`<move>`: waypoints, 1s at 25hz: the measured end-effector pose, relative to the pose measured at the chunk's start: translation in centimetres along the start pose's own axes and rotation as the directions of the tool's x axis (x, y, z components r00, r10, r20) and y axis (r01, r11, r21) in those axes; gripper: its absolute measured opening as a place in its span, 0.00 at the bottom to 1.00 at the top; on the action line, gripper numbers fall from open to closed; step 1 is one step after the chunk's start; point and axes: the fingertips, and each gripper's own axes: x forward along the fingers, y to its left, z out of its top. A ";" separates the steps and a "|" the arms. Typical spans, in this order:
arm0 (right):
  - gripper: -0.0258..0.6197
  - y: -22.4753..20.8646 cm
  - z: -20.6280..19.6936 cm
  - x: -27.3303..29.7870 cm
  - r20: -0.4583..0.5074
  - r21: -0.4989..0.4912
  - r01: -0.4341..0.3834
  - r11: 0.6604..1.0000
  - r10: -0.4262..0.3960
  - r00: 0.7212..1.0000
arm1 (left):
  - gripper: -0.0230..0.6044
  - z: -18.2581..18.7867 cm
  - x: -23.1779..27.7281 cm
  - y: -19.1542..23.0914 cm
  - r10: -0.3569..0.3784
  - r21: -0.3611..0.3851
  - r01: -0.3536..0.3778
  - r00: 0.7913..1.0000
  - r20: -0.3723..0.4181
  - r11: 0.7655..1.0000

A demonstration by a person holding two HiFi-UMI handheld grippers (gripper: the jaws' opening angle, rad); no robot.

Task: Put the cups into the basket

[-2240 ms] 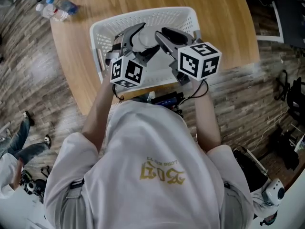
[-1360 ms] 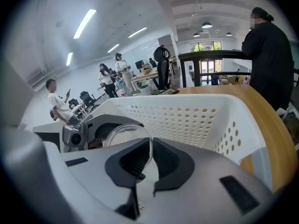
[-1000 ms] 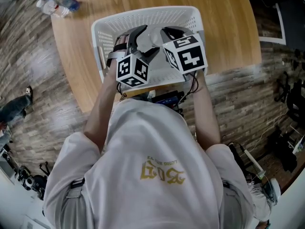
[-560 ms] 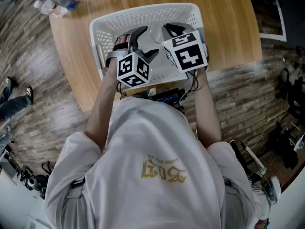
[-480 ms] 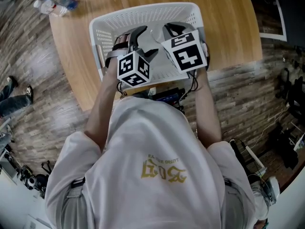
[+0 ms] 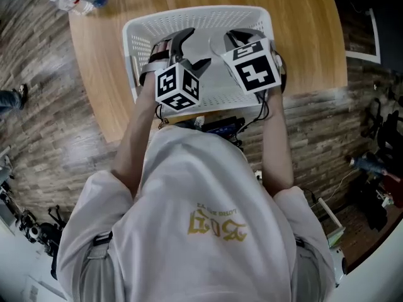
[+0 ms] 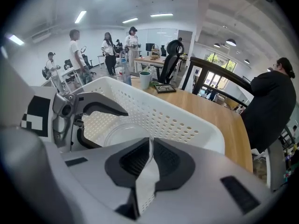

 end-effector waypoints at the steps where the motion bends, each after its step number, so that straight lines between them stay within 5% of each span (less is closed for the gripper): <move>1: 0.09 0.0 0.0 0.0 0.005 -0.003 -0.003 1.000 0.003 1.000 | 0.67 0.0 0.0 0.0 -0.005 -0.006 0.005 1.000 -0.003 1.000; 25: 0.20 0.5 0.0 -0.5 0.092 0.049 -0.064 0.997 0.059 0.994 | 0.67 0.3 -0.7 0.1 -0.021 -0.026 0.021 1.000 -0.012 0.999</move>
